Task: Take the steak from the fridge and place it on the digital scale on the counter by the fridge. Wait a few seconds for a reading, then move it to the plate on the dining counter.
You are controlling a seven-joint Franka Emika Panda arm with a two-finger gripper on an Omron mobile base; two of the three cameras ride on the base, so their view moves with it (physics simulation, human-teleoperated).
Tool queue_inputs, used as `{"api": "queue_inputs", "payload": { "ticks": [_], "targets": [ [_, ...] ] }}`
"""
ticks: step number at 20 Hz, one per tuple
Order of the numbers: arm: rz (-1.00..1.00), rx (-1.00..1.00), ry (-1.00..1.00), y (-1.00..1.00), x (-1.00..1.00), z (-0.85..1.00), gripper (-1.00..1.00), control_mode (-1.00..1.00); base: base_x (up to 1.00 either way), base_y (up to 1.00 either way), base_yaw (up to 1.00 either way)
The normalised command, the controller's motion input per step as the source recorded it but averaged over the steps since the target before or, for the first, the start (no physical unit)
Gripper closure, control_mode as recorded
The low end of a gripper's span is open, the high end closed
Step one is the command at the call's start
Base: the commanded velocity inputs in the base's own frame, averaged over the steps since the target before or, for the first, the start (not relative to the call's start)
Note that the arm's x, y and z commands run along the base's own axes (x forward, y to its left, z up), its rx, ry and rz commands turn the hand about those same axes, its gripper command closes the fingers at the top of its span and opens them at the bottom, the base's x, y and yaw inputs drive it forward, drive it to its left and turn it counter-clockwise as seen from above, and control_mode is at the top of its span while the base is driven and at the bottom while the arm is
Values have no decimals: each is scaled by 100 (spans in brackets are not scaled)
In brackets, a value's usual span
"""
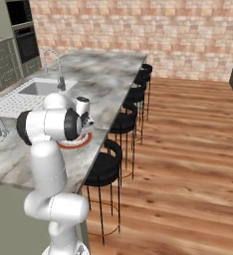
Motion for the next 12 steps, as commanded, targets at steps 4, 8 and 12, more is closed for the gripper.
{"api": "queue_inputs", "payload": {
  "ticks": [4, 8, 12],
  "targets": [
    [0, 0, 0, 12, 47, -32, 100, -100, 0, 0, 0],
    [0, 0, 0, 21, 19, -34, -100, -100, 0, 0, 0],
    [0, -1, 0, 10, -4, -17, -100, -100, 0, 0, 0]
  ]
}}
